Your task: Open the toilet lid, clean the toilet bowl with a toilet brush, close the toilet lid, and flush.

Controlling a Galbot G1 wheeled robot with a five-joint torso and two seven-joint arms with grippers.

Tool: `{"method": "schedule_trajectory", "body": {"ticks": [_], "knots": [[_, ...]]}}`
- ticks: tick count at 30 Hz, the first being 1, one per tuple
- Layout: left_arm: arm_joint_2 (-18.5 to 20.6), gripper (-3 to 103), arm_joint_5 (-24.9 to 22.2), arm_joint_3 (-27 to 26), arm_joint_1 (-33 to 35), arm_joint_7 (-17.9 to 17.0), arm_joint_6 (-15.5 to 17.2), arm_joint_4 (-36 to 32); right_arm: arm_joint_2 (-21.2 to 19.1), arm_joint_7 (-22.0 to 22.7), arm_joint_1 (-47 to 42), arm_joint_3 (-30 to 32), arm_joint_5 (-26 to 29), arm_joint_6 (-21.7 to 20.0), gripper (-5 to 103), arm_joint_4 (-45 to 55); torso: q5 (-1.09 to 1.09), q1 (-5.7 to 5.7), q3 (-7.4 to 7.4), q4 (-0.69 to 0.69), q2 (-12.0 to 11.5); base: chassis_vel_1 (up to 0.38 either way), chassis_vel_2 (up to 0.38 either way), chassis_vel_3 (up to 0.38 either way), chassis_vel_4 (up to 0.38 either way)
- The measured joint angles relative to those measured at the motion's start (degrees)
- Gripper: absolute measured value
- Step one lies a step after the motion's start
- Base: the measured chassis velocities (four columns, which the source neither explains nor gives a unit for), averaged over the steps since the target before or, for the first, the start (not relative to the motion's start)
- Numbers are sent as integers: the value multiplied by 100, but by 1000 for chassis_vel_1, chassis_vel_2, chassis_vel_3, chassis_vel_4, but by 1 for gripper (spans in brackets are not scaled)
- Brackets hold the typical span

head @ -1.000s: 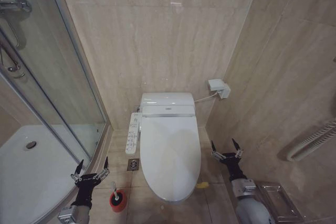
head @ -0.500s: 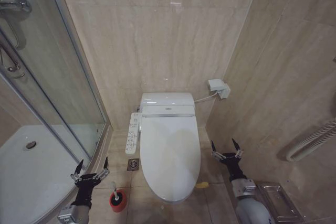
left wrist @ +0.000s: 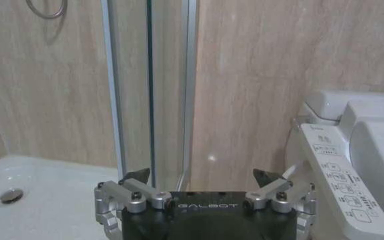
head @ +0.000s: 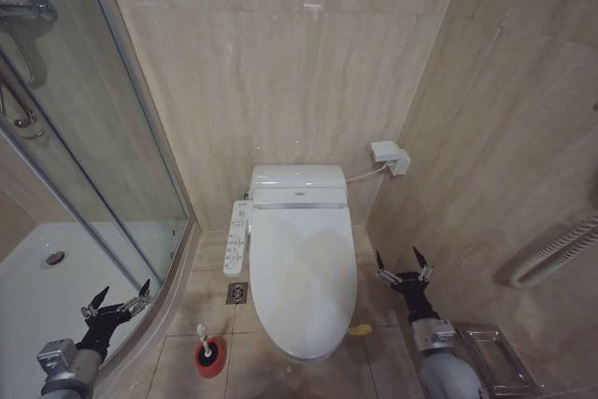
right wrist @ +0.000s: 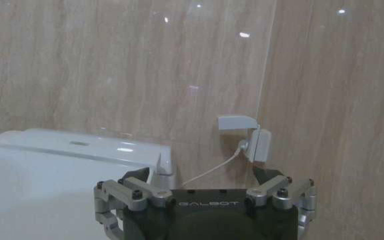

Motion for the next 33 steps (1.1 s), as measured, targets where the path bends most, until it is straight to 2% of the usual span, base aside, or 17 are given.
{"method": "schedule_trajectory", "body": {"ticks": [5, 7, 8, 9, 12, 13, 15, 16, 18, 19, 21, 28, 29, 33], "knots": [[5, 100, -31, 27, -57, 27, -75, 2, 0, 0, 0, 0, 0, 0, 100, 0, 1, 0, 0, 1, 0, 0, 0, 0, 0], [8, 100, -63, 191, -214, 46, -400, -40, 0, 0, 0, 0, 0, 0, 100, 0, -1, 0, 0, 2, 0, 0, 0, 0, 0], [12, 100, -87, 334, -351, 61, -689, -87, 0, 0, 0, 0, 0, 0, 100, 0, 0, 0, 0, -1, 0, 0, 0, 0, 0], [12, 100, -87, 334, -351, 61, -689, -87, 0, 0, 0, 0, 0, 0, 100, 0, 0, 0, 0, -1, 0, 0, 0, 0, 0], [21, 100, -151, 729, -715, 96, -1476, -217, 0, 0, 0, 0, 0, 0, 100, 0, 1, 0, 0, -1, 0, 0, 0, 0, 0], [21, 100, -151, 729, -715, 96, -1476, -217, 0, 0, 0, 0, 0, 0, 100, 0, 1, 0, 0, -1, 0, 0, 0, 0, 0], [25, 100, -175, 876, -854, 111, -1770, -272, 0, 0, 0, 0, 0, 0, 100, 0, 2, 1, 0, -3, 0, 0, 0, 0, 0], [64, 100, -189, 958, -932, 91, -1808, -230, 0, 0, -1, 0, 0, 0, 100, 0, 1, 0, 0, 2, 0, 0, 0, 0, 0], [180, 100, -204, 1030, -1069, 48, -1779, -123, 0, 0, 2, 0, 0, 0, 100, 0, 0, 1, 0, 2, 0, 0, 0, 0, 0], [274, 100, -203, 1061, -1174, -1, -1739, -72, 1, -1, -1, -1, 0, 0, 100, 0, 2, 2, 0, -5, 0, 0, 0, 0, 0], [292, 103, -197, 1070, -1197, -44, -1703, -36, 0, 0, 0, 0, 0, 0, 100, 0, 1, 1, 0, 0, 0, 0, 0, 0, 0], [446, 103, -206, 962, -1237, -158, -1679, 83, 0, 0, 0, 0, 0, 0, 100, 0, 1, 1, 0, 1, 0, 0, 0, 0, 0], [490, 94, -235, 956, -1249, -158, -1677, 91, 0, 0, 0, 0, 0, 0, 100, 1, 0, 1, 0, 1, 0, 0, 0, 0, 0], [578, 94, -291, 1003, -1388, -150, -1628, 189, 0, 0, 0, 0, 0, 0, 100, 0, 1, 1, 0, 0, 0, 0, 0, 0, 0]]}}
